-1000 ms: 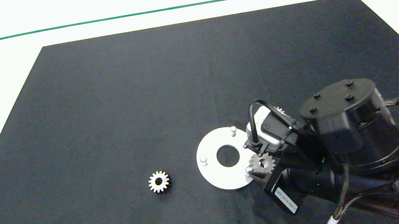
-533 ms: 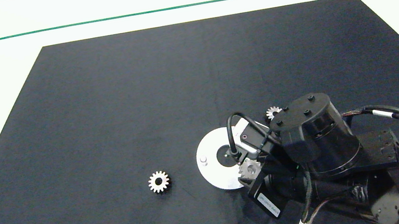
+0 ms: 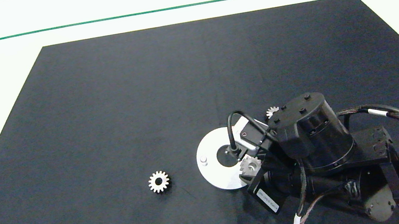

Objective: Install three planetary gears onto the carrier pins

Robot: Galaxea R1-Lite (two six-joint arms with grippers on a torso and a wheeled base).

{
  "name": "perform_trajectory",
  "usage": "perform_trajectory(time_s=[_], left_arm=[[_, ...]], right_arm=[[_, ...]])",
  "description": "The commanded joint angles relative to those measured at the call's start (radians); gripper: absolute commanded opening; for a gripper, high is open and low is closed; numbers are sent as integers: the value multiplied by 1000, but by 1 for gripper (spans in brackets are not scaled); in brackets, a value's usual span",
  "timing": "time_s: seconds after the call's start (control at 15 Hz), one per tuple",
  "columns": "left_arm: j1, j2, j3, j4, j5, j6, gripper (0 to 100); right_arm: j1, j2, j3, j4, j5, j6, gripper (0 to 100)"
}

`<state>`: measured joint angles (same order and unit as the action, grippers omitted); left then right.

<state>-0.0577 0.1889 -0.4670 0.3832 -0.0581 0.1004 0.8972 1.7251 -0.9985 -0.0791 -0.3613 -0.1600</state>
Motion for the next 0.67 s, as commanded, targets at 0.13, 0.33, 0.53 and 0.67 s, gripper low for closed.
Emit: perform_trajectory(time_s=[0.13, 0.33, 0.53, 0.67], left_arm=[[-1, 0, -10, 2, 0, -1, 100], [-1, 0, -16, 2, 0, -1, 100], [-1, -2, -16, 2, 0, -1, 100], [-1, 0, -21, 2, 0, -1, 100]], right_arm=[[-6, 2, -2, -1, -2, 0, 16], [-4, 10, -2, -2, -2, 0, 16], [-6, 16, -2, -4, -2, 2, 16], [-6, 16, -2, -4, -2, 2, 100]])
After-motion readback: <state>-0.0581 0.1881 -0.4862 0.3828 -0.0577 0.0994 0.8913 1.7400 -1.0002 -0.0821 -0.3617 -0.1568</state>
